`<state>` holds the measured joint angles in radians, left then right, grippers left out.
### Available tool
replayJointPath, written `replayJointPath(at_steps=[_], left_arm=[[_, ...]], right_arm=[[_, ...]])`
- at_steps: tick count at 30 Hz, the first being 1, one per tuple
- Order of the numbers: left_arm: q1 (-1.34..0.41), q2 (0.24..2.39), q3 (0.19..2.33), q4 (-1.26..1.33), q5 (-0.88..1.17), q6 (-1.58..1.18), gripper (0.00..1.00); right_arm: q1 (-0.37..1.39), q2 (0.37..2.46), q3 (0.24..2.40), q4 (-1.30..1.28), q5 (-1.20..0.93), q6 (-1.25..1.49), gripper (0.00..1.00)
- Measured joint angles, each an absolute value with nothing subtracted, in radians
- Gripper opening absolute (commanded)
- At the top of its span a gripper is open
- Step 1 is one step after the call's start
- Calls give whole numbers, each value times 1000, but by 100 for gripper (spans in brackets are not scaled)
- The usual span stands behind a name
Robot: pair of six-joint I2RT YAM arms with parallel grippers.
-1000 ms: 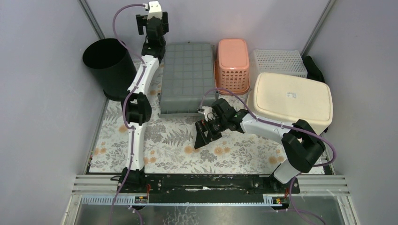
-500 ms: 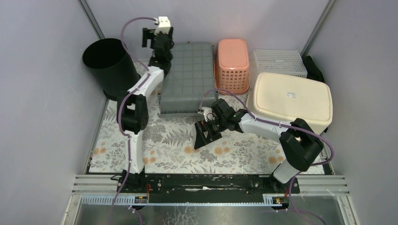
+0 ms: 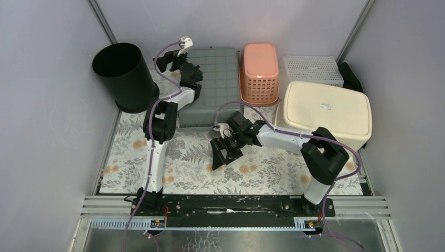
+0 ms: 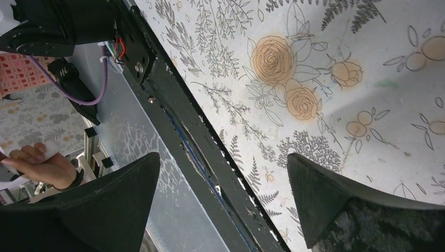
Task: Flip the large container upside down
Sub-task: Move the container to the center of the board.
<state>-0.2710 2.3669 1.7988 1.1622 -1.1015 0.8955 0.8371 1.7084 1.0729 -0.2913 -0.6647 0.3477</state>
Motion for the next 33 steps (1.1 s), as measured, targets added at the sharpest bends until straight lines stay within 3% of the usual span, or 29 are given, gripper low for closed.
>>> replayJointPath(at_steps=[7, 15, 20, 26, 33], left_arm=[[-198, 2381, 1763, 1419, -1240, 952, 100], [-134, 2350, 1699, 1435, -1310, 788, 100], [-101, 2274, 1583, 1172, -1296, 444, 100], [-45, 2143, 1575, 631, -1153, -129, 91], [-17, 2103, 1567, 414, -960, -410, 89]], right_arm=[[882, 1794, 1159, -321, -656, 349, 98], [936, 1867, 1229, -344, -648, 350, 98], [949, 1886, 1243, -358, -648, 353, 97], [952, 1888, 1248, -367, -647, 353, 97], [953, 1890, 1339, -449, -600, 329, 97]])
